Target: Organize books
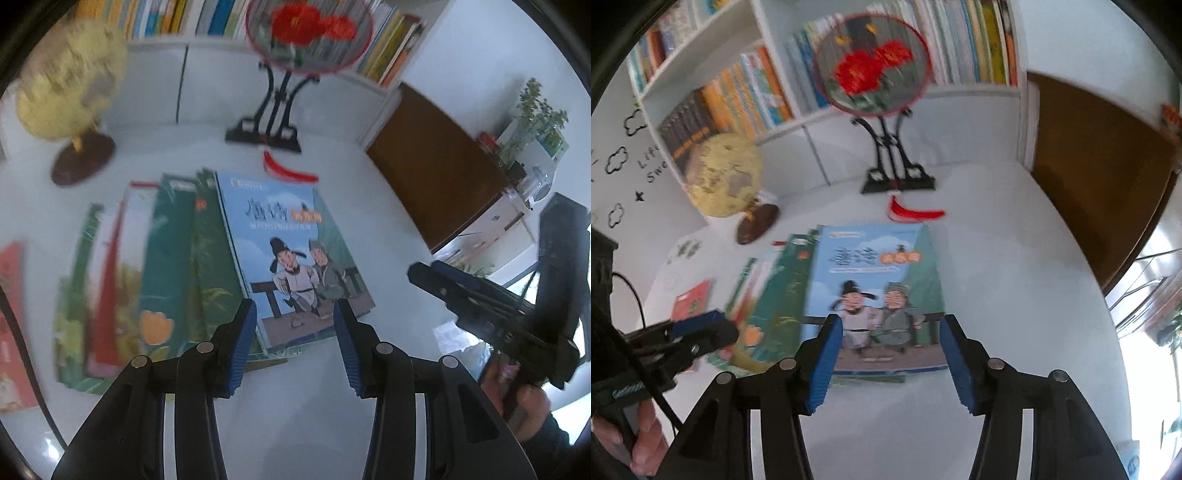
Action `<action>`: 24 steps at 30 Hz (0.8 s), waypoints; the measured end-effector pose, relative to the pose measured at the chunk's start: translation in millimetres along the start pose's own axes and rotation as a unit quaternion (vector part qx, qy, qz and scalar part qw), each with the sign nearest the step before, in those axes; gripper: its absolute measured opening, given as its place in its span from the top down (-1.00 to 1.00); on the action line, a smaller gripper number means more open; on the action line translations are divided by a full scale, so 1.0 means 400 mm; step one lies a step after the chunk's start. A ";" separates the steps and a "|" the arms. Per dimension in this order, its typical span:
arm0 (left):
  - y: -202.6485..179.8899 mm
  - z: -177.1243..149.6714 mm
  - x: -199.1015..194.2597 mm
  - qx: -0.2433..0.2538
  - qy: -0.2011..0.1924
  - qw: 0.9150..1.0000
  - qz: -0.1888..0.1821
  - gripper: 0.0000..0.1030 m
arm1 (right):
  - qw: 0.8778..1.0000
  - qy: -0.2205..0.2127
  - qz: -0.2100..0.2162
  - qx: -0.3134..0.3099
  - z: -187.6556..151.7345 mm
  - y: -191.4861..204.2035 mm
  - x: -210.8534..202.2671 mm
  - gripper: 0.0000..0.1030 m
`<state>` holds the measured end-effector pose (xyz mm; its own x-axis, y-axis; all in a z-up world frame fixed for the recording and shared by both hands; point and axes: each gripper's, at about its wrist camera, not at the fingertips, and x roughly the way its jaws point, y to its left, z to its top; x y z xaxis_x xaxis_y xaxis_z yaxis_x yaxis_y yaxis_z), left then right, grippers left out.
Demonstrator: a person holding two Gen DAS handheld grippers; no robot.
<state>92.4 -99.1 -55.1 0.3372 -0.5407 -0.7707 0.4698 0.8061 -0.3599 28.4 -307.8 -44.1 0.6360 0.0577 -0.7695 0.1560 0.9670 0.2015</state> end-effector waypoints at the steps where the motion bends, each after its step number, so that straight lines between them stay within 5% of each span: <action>1: 0.006 0.001 0.023 -0.003 0.004 1.000 0.006 0.21 | 1.000 0.005 0.001 0.004 -0.001 -0.013 0.019 0.05; 3: 0.016 0.004 0.066 -0.004 0.013 1.000 0.015 0.21 | 1.000 0.023 0.006 0.014 0.000 -0.046 0.077 0.23; 12: 0.041 0.005 0.151 -0.031 0.037 0.999 0.024 0.21 | 0.994 0.083 0.042 0.065 0.002 -0.130 0.263 0.23; 24: 0.043 0.006 0.193 -0.039 0.046 0.998 0.025 0.21 | 0.993 0.096 0.043 0.057 0.033 -0.129 0.345 0.21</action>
<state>128.8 -127.5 -119.5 0.2810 -0.4788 -0.8317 0.3878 0.8494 -0.3579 118.3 -352.9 -152.7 0.4966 0.1966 -0.8454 0.1988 0.9224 0.3313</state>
